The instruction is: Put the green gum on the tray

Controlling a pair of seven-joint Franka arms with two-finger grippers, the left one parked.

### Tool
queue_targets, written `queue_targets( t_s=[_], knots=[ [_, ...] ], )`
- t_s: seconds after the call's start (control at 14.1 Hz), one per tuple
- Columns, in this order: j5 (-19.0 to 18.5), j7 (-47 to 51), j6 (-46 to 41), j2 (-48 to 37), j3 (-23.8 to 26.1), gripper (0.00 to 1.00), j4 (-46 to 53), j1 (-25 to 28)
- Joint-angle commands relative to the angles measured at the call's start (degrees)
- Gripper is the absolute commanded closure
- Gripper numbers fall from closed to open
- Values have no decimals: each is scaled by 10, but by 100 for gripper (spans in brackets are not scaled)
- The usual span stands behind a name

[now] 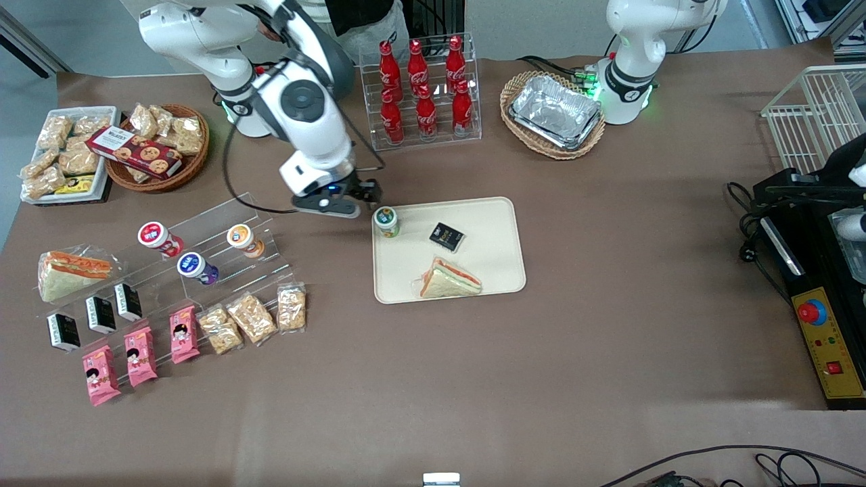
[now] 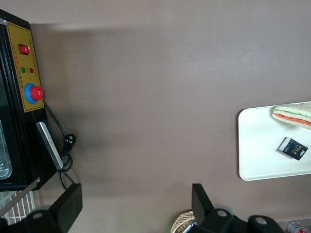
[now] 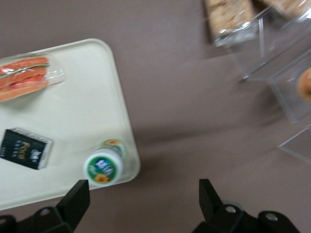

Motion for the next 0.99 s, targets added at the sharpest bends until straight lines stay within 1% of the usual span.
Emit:
queue_targets(
  t_s=[0.0,0.14,0.28,0.36,0.43,0.5,0.57,0.78,0.92],
  knots=[
    [21,-149,-91,-82,-67,0,-1,-21],
    [21,-257,-150,-134,-140,0,4,-22],
    [20,-346,-189,-173,-239,0,22,-21],
    [20,-396,-218,-176,-280,0,52,-21],
    [18,-448,-257,-175,-311,0,82,-20],
    [16,-479,-286,-176,-335,0,102,-20],
    [13,-486,-300,-177,-347,0,112,-19],
    [11,-487,-346,-193,-359,0,141,-18],
    [12,-493,-390,-165,-359,0,167,-18]
  ],
)
